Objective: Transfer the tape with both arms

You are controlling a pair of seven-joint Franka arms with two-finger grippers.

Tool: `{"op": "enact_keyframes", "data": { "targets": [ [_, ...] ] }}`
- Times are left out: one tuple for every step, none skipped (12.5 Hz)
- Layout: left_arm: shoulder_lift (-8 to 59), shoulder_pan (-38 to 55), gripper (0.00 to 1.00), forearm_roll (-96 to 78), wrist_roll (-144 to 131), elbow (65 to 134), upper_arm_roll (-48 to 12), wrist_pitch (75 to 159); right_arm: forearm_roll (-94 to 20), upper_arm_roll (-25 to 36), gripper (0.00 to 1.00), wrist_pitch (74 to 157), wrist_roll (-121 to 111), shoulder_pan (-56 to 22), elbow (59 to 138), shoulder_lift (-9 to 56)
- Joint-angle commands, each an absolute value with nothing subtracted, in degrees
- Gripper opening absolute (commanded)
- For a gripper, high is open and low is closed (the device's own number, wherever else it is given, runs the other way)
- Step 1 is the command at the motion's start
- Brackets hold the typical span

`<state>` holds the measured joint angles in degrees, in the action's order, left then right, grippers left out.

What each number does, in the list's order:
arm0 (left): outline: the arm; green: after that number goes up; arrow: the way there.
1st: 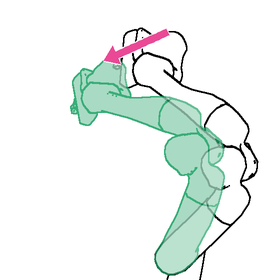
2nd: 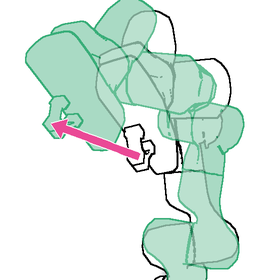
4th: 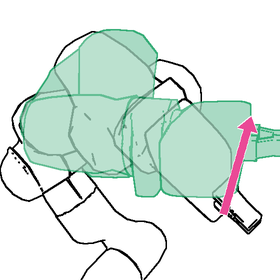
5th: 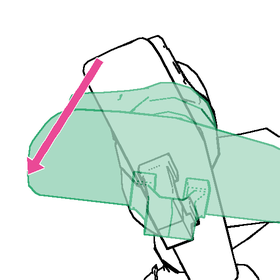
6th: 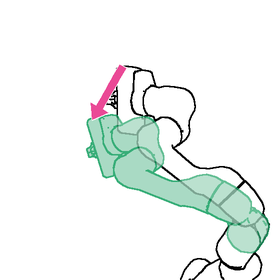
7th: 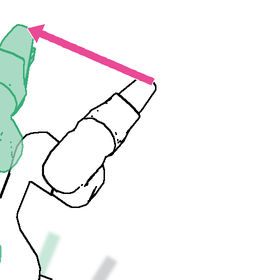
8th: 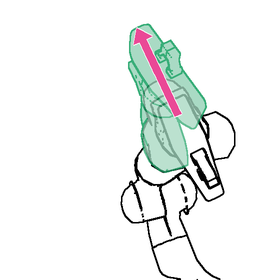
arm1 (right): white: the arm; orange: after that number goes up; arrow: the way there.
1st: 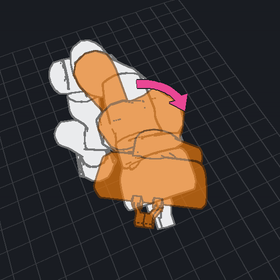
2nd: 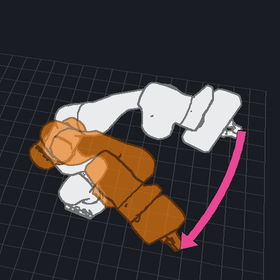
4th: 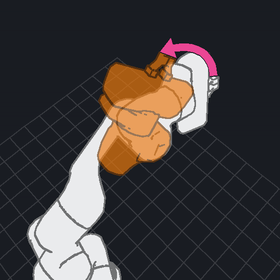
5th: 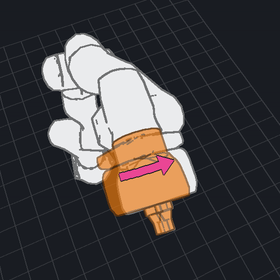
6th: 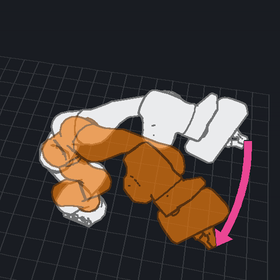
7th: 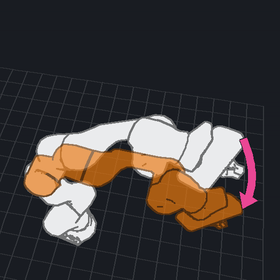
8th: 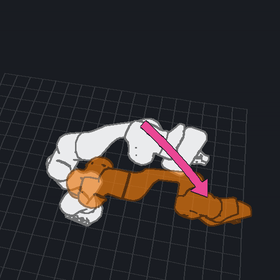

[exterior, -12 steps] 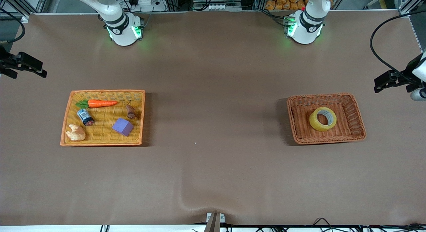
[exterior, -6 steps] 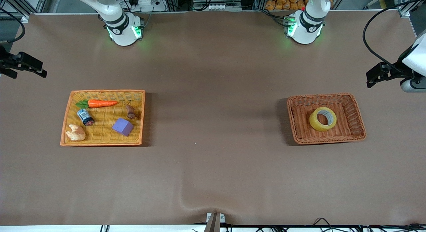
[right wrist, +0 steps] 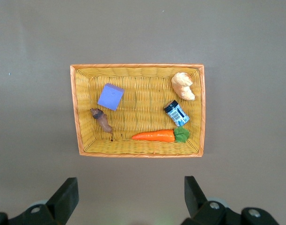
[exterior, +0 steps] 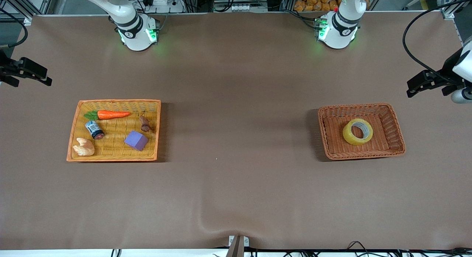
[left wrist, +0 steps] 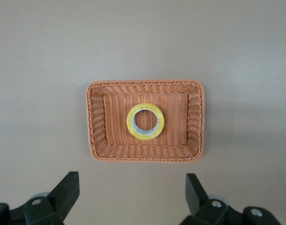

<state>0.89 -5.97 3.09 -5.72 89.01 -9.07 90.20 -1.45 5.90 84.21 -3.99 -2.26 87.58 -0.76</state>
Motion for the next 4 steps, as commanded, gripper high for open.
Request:
{"op": "enact_keyframes", "data": {
  "targets": [
    [0.7,-5.4,1.0,2.1,-7.0,88.5,-8.3,88.9,-0.8,5.5,1.0,83.6,-4.6,-1.8,87.0,-1.1],
    [0.7,-5.4,1.0,2.2,-7.0,88.5,-8.3,88.9,-0.8,5.5,1.0,83.6,-4.6,-1.8,87.0,-1.1],
    [0.7,-5.4,1.0,2.2,-7.0,88.5,-8.3,88.9,-0.8,5.5,1.0,83.6,-4.6,-1.8,87.0,-1.1],
    [0.7,-5.4,1.0,2.3,-7.0,88.5,-8.3,88.9,-0.8,5.5,1.0,83.6,-4.6,-1.8,86.9,-1.1]
  ]
}}
